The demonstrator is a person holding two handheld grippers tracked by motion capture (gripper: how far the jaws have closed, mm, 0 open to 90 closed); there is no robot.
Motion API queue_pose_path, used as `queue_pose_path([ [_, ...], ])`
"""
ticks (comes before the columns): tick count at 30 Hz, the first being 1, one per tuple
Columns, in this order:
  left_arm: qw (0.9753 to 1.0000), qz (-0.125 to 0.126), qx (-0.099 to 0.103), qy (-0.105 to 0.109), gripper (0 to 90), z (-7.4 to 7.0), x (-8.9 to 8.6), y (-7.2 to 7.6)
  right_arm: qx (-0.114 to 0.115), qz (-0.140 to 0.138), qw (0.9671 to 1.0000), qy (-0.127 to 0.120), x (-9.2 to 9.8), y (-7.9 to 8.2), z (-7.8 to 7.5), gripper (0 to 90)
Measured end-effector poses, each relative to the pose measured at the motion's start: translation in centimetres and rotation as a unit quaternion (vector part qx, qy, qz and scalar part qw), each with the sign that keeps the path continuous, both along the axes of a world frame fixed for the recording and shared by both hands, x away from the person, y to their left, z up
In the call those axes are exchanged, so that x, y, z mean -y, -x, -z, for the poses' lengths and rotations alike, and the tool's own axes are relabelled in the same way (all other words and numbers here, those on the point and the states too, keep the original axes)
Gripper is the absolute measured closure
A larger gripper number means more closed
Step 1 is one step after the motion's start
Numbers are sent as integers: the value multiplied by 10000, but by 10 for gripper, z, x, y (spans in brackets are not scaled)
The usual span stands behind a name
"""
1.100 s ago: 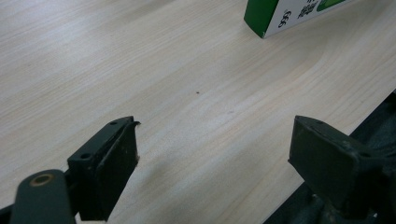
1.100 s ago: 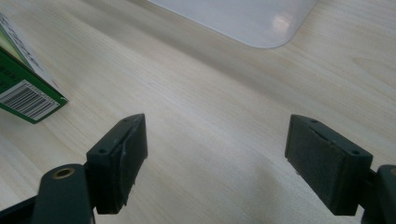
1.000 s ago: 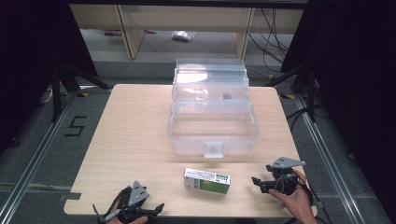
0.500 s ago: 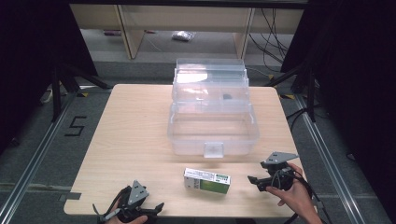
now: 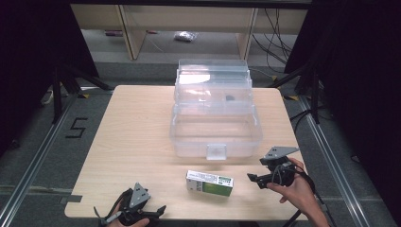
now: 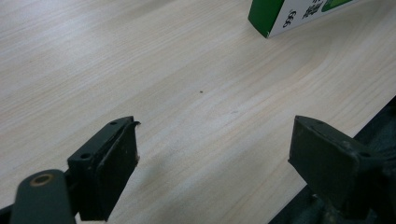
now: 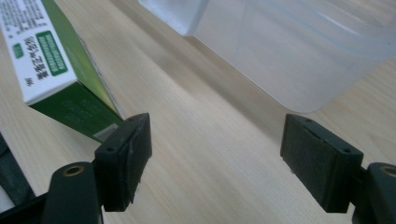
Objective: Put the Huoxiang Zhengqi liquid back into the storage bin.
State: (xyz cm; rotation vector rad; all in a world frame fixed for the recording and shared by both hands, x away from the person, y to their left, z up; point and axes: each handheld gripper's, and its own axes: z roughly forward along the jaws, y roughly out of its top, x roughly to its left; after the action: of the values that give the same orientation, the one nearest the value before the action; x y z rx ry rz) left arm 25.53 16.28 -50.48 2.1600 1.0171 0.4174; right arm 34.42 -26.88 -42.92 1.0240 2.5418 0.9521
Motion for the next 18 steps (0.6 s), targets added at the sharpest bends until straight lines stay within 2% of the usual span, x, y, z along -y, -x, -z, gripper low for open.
queue_pose_path([
  [1,10000,0,3,0,148,0,0,0,72,-107,9999,5,0,-1,-1,259],
  [3,10000,-18,17,-9,148,0,0,0,124,-81,9999,-54,-2,-1,-1,259],
  [4,10000,-54,28,30,148,1,1,0,63,-125,9999,-39,-5,0,-7,262],
  [5,10000,-54,28,30,148,1,1,0,137,-148,9998,-55,-6,0,-8,262],
  [7,10000,5,-2,1,148,0,0,0,75,-142,9999,-48,-9,1,-13,263],
  [8,10000,-60,29,36,148,1,1,0,76,-209,9997,-68,-11,0,-14,263],
  [10,10000,-20,25,-14,148,0,0,0,130,-228,9996,-115,-13,0,-15,263],
  [11,10000,-83,25,46,148,1,2,1,149,-303,9993,-148,-18,0,-17,264],
  [12,10000,-82,28,42,148,1,2,1,31,-305,9995,-102,-19,1,-20,265],
  [17,9999,-112,68,56,148,2,2,0,37,-320,9993,-167,-31,4,-27,266],
  [18,9999,-112,68,56,148,2,2,0,25,-452,9989,-125,-31,3,-29,267],
])
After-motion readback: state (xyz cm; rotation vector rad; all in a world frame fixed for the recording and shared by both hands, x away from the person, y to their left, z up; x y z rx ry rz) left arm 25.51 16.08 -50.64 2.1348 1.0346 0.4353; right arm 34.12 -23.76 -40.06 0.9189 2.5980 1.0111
